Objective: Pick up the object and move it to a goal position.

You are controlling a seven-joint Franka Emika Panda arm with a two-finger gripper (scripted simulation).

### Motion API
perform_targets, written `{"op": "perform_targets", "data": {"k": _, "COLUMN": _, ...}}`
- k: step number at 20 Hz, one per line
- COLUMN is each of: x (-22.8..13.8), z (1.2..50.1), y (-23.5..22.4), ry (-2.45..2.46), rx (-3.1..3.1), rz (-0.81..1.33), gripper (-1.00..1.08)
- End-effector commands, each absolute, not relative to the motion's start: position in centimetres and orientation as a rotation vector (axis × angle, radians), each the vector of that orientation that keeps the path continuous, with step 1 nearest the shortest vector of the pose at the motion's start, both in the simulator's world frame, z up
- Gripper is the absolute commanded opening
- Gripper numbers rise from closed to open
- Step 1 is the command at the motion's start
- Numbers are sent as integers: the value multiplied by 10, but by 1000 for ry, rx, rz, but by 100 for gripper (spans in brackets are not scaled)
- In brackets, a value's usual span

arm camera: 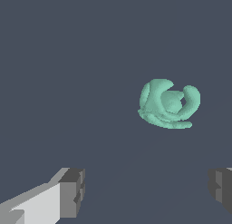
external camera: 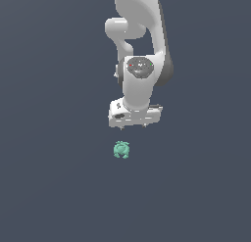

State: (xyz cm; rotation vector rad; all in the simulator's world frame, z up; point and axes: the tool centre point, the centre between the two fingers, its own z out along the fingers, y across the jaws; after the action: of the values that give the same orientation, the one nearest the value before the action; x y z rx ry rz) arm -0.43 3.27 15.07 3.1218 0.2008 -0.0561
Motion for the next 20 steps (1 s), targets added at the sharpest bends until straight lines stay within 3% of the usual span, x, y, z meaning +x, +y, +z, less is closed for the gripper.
{"op": "perform_targets", "data": {"k": 1, "x": -4, "z": 151, "y": 33, "ry": 210, "rx": 3119, "rz": -55, "gripper": 100}}
{"op": "perform_targets", "data": {"k": 20, "x": 3, "z": 143, "y": 26, "ry": 488, "rx": 3089, "rz": -54, "gripper": 100}}
